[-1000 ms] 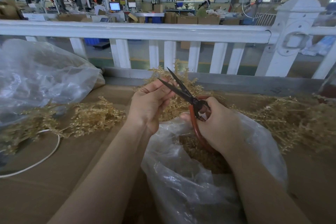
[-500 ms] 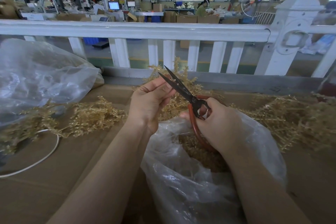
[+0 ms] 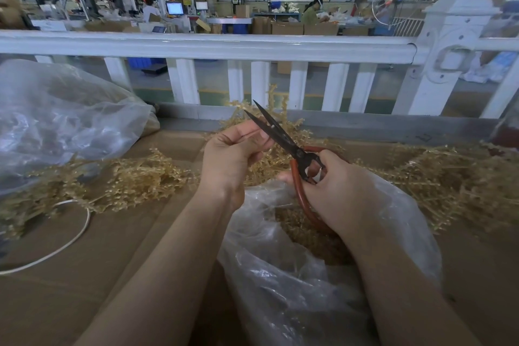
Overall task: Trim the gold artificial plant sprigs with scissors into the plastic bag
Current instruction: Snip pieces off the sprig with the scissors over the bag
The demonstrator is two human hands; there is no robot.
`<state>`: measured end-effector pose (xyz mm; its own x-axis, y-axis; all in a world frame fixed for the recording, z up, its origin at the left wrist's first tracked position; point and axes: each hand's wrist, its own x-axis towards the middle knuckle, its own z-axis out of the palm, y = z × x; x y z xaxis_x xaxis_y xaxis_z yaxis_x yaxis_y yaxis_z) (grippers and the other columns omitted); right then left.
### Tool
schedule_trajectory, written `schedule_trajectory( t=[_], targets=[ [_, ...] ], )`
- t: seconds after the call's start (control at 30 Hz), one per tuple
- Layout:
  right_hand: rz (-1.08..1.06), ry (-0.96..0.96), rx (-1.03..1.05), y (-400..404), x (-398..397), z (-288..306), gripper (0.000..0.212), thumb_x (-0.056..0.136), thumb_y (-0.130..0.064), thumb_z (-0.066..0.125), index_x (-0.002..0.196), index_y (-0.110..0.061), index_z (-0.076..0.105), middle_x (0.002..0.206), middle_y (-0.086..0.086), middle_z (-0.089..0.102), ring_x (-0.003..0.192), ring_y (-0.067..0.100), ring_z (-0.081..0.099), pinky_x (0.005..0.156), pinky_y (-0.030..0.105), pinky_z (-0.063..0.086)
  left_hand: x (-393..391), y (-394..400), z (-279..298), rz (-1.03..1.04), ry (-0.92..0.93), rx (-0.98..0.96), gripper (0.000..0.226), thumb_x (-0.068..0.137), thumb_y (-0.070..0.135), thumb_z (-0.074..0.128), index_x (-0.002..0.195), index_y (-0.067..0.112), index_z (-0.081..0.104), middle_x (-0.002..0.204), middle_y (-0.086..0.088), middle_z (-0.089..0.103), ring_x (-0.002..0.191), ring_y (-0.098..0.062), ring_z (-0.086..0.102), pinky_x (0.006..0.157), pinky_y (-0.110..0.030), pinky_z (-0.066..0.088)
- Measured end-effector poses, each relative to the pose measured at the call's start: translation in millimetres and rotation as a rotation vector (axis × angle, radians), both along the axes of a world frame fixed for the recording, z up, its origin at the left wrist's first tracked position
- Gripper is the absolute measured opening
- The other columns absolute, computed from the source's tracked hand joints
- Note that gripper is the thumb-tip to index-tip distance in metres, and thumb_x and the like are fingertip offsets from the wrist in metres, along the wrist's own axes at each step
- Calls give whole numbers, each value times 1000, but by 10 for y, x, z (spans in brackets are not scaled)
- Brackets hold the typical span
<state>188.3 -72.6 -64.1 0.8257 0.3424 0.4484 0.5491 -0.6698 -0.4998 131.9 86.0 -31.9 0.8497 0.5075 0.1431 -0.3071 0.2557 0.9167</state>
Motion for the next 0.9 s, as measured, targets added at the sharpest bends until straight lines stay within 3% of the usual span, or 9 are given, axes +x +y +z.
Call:
schedule_trajectory(
  t=[0.37,0.6,0.9],
  targets=[
    [19,25,29,7,4,-24,77,59,-94,42,87,-25,61,71,-19,59,65,-3,52,57,13,38,-4,18,-9,-15,-6,-8,15,85,4,69,99,9,73,88,-3,76,75,-10,70,69,-18,52],
    [-49,-4,-28,-12,-5,23,78,55,-97,30,94,-33,51,74,-28,45,67,-1,45,61,28,42,-19,30,-26,-46,-2,62,13,89,1,65,90,11,73,81,-1,74,72,-8,68,65,-16,50],
    [-66,-59,-56,-29,-17,37,77,58,-96,29,92,-31,56,68,-26,46,60,-7,41,52,18,33,-28,28,-31,-63,2,133,19,90,-2,62,85,13,74,76,0,73,70,-9,66,64,-17,50]
  ],
)
